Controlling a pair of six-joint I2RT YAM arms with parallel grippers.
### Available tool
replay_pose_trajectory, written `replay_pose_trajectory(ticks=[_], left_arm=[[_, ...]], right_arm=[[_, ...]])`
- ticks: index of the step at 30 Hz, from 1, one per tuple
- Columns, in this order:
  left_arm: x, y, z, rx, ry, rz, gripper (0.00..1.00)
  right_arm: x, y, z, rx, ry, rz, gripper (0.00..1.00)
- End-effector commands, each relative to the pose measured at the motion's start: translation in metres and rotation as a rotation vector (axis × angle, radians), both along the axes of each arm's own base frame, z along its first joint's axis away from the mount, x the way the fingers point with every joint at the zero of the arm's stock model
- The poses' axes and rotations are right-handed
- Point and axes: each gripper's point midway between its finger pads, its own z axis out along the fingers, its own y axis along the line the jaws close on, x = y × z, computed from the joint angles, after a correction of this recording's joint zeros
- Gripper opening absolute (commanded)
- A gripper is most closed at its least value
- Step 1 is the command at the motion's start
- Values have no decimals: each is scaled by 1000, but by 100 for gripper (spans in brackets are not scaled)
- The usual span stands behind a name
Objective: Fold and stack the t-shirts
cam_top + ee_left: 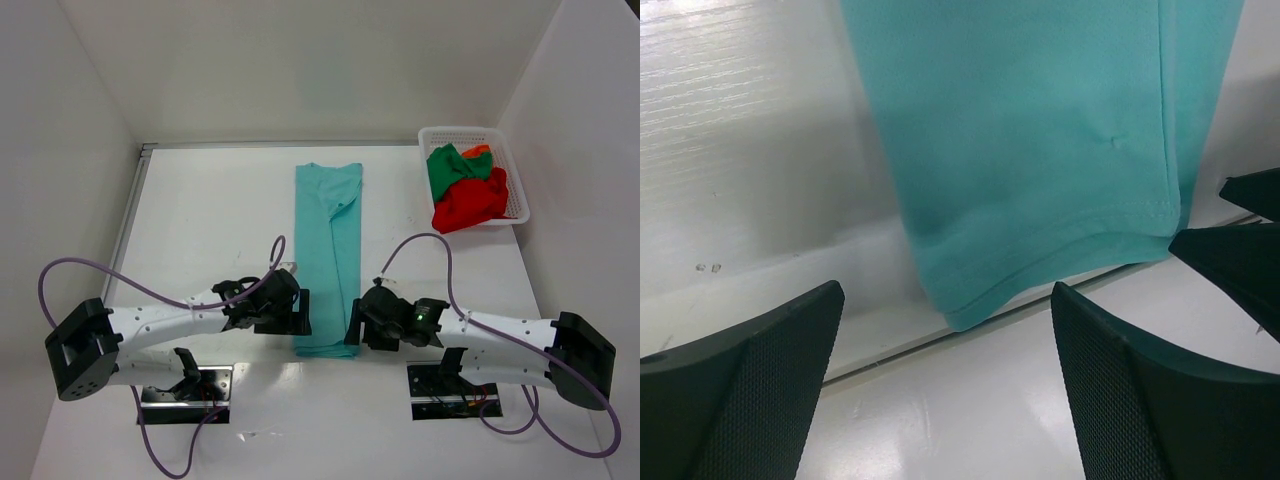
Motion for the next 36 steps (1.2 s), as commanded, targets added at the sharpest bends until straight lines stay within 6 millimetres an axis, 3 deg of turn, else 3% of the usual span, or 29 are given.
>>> replay_pose_trajectory(ticks=[1, 19, 26, 36], left_arm=[[-3, 0, 1, -5, 12, -19, 92], [-23, 7, -15, -8, 97, -25, 86], [-23, 6, -22, -4, 109, -29, 75], [-25, 7, -35, 24, 142, -2, 65]], right_arm=[[7, 7, 3, 32, -33, 2, 78], [-2, 6, -11, 79, 2, -16, 41], [-1, 8, -16, 78, 8, -24, 27], [0, 9, -17, 69, 12, -24, 21]])
